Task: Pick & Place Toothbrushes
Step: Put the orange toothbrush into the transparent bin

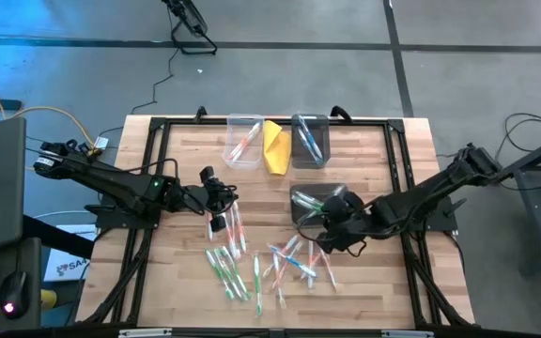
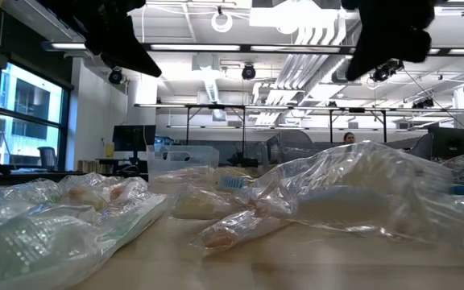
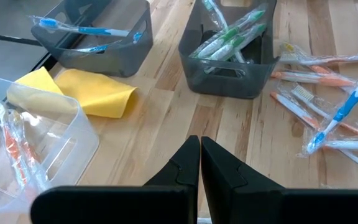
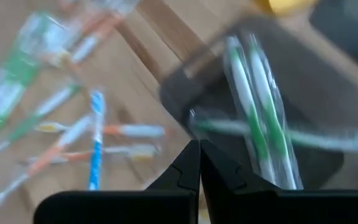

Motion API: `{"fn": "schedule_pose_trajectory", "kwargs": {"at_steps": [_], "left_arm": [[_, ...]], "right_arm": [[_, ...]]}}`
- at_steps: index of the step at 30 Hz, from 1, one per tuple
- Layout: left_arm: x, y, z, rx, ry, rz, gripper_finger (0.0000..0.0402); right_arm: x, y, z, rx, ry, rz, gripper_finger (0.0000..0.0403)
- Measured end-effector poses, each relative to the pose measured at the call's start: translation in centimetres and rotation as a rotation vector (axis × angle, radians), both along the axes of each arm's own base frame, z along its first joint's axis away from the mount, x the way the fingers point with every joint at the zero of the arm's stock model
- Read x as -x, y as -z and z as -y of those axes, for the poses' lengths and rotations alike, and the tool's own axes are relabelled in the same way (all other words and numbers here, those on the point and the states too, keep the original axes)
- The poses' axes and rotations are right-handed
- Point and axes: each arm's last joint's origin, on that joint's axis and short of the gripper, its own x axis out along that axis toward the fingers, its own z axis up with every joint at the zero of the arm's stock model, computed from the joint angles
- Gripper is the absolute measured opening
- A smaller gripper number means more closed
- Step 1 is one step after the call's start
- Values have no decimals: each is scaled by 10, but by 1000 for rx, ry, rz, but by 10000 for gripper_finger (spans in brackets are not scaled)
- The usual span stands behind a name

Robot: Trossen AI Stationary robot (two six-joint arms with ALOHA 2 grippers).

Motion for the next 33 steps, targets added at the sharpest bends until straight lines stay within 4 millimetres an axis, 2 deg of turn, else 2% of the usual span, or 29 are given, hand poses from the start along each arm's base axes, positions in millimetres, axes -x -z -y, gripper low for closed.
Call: {"fn": "schedule_pose_trajectory", "kwargs": {"at_steps": [6,14,19,24,28,33], "left_arm": [[0,0,0,0,0,0,10],[0,0,0,0,0,0,10],[0,0,0,-1,0,0,10],[0,0,0,0,-1,0,10],[0,0,0,-1,-1,0,10],[0,0,0,-1,-1,0,10]], "right_arm": [[-1,25,-5,-114,107,-167,3],[-7,55,-22,-247,137,-320,3],[-13,64,-32,-309,109,-324,3],[-18,65,-36,-311,92,-278,8],[-16,65,-37,-260,47,-274,33],[-15,65,-40,-272,63,-271,97]]}}
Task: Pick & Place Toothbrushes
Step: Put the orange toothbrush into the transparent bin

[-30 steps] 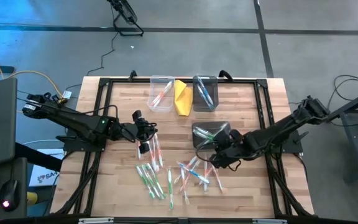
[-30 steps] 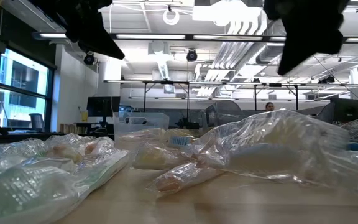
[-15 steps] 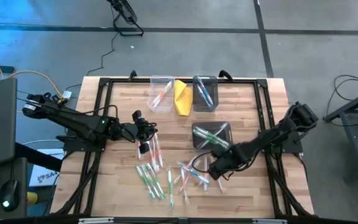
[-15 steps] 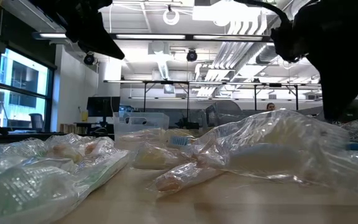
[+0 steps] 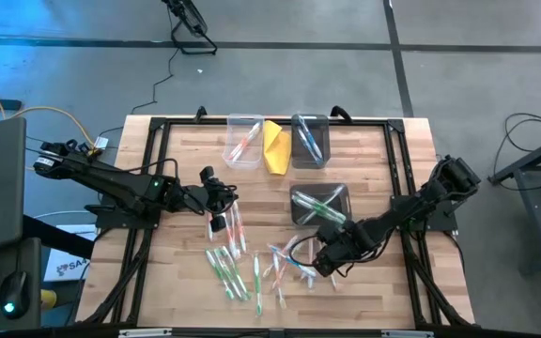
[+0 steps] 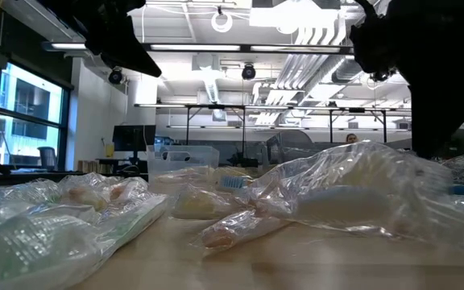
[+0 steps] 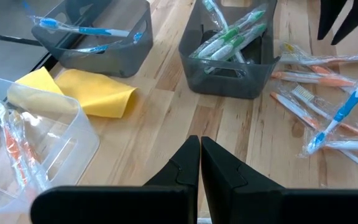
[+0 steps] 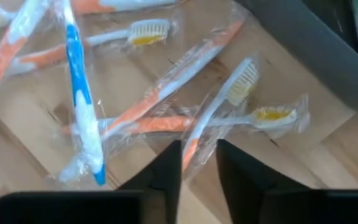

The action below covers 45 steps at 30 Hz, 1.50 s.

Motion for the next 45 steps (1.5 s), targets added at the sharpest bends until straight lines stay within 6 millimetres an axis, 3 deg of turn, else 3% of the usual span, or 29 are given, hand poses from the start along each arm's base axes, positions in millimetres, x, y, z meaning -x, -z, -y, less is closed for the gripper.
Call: {"fn": "schedule_pose_trajectory", "kwargs": {"at_steps": [6,12,19,27,38,45], "left_arm": [[0,0,0,0,0,0,10],[0,0,0,0,0,1,10],[0,0,0,0,-1,0,10],[0,0,0,0,-1,0,10],[0,0,0,0,-1,0,10],[0,0,0,0,-1,0,10]], "right_arm": [[-1,3,0,-27,76,-8,157],[-5,25,-7,-4,96,-57,162],[-5,42,-13,-9,125,-117,146],[-4,45,-16,-17,117,-132,130],[-3,45,-16,-24,111,-148,19],[-2,42,-19,-73,84,-157,18]]}}
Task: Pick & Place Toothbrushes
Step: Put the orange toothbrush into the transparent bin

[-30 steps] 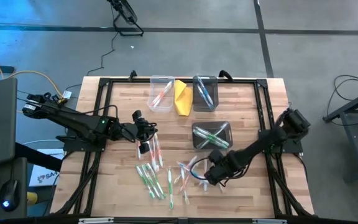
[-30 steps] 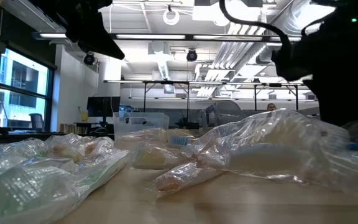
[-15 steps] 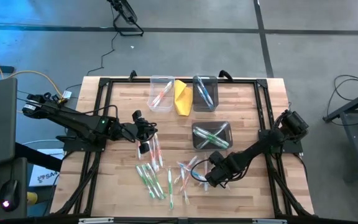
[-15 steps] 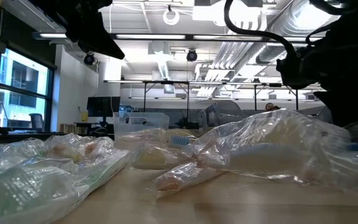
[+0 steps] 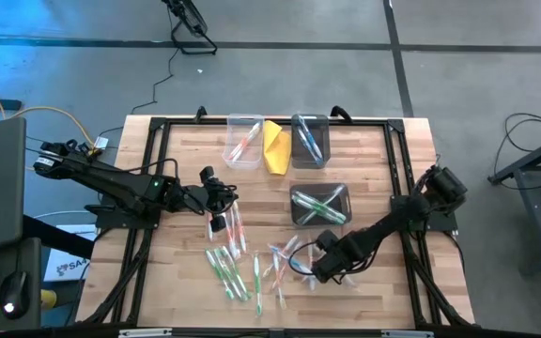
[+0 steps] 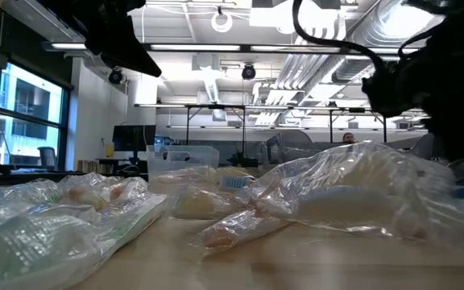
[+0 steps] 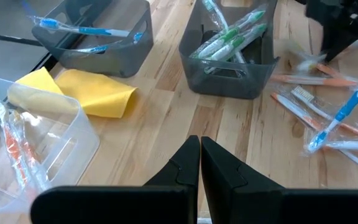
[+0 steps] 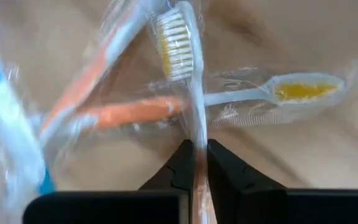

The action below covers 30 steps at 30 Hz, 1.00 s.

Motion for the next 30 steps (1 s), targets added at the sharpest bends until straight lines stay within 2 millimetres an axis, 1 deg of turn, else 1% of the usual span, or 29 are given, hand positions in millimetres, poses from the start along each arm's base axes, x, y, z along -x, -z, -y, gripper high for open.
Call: {"fn": "schedule_pose_trajectory", "kwargs": {"at_steps": [2,7,11,17,21,24,30], "left_arm": [[0,0,0,0,0,0,10],[0,0,0,0,0,0,10],[0,0,0,0,0,0,10],[0,0,0,0,0,1,10],[0,0,0,0,0,1,10],[0,0,0,13,-7,5,10],[0,0,0,30,-18,13,10]], "right_arm": [[2,-6,-1,-9,-26,15,12],[8,-28,0,-4,-42,93,12],[14,-52,2,-17,-87,176,10],[25,-84,10,-20,-164,287,10],[30,-101,19,7,-208,363,9],[33,-115,30,43,-248,422,9],[32,-134,61,130,-313,499,9]]}}
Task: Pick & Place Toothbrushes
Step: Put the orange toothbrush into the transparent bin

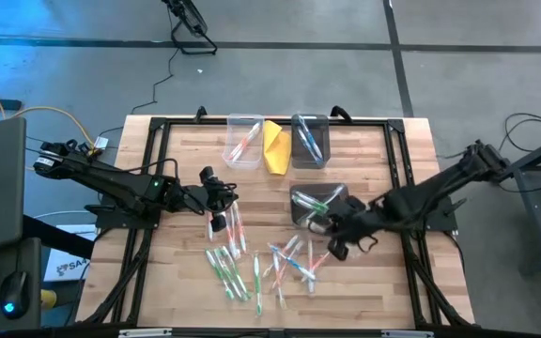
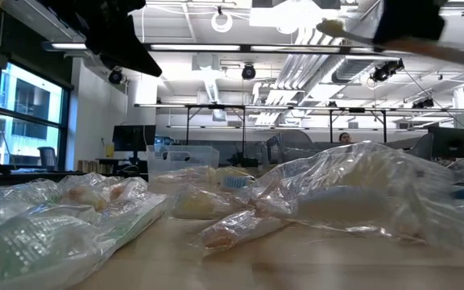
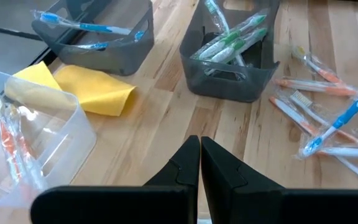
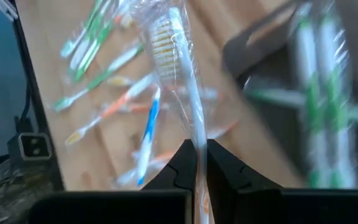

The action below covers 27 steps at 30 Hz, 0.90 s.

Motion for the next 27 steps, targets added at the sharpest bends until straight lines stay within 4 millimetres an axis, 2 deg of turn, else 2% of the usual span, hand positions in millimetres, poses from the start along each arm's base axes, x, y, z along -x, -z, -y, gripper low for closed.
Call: {"fn": "schedule_pose_trajectory", "kwargs": {"at_steps": [9,16,20,27], "left_arm": [[-1,-2,0,-37,20,9,10],[-10,-19,0,-23,22,194,10],[-15,-28,-13,-8,26,286,10],[-24,-38,-47,43,175,405,10]], "right_arm": [[-21,-11,56,89,-91,91,9],[-36,-22,90,186,-165,252,9],[-43,-31,101,242,-213,362,9],[-51,-44,105,357,-272,518,9]]}}
